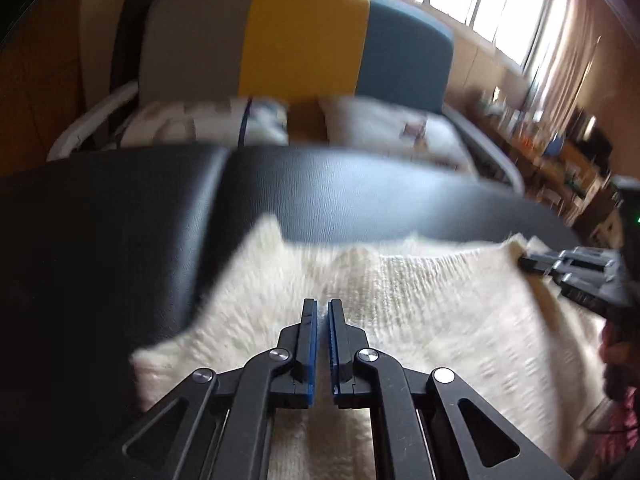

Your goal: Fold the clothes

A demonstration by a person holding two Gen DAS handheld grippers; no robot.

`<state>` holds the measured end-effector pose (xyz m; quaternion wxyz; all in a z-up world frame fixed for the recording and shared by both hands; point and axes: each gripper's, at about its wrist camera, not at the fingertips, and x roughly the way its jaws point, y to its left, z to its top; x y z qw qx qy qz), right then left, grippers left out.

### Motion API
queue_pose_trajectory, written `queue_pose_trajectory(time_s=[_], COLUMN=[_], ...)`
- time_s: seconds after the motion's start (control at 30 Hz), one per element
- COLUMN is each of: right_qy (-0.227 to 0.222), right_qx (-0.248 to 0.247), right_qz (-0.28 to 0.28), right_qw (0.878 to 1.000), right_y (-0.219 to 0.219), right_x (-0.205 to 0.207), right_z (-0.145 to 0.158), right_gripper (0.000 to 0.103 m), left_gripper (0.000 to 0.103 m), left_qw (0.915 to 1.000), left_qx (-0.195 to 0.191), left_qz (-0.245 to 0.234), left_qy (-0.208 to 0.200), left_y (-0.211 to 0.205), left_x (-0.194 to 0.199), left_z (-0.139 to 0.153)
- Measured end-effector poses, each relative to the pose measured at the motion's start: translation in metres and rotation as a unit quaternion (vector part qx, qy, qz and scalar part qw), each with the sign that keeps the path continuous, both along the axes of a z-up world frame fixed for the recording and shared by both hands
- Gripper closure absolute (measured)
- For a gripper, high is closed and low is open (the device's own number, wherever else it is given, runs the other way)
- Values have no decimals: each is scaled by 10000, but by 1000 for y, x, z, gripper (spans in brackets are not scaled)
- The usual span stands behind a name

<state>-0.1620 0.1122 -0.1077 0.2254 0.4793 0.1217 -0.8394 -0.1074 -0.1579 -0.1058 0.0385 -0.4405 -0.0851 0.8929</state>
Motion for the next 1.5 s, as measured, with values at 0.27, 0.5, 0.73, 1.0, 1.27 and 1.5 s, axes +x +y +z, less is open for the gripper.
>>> queue_pose_trajectory(time_s=[0.27, 0.5, 0.73, 1.0, 1.27, 1.5], right_qy=[-122, 175, 438, 135, 10, -32], right_qx=[-508, -644, -657, -760, -1057, -1100], right_qz=[-415, -351, 151, -9, -56, -108], right_qw=[9978, 9972, 9968, 9970, 9944, 9939], right_y=[18, 14, -15, -20, -11, -7], right_x=[-15, -3, 21, 16, 13, 14], right_z=[-3, 20, 37, -10, -9, 1], right_gripper=[83, 82, 79, 78, 77, 77], left_gripper=[89, 76, 54, 98, 95, 78], left_qw=[9966, 9998, 9928, 9942, 9945, 9767], left_qx=[760, -58, -764, -1042, 901, 2069], left_qz=[207, -124, -909, -217, 443, 536], left_qy=[236, 145, 164, -129, -280, -218], left_y=[-39, -59, -19, -42, -95, -135], left_x=[18, 12, -8, -12, 8, 83], left_z=[23, 31, 24, 1, -1, 8])
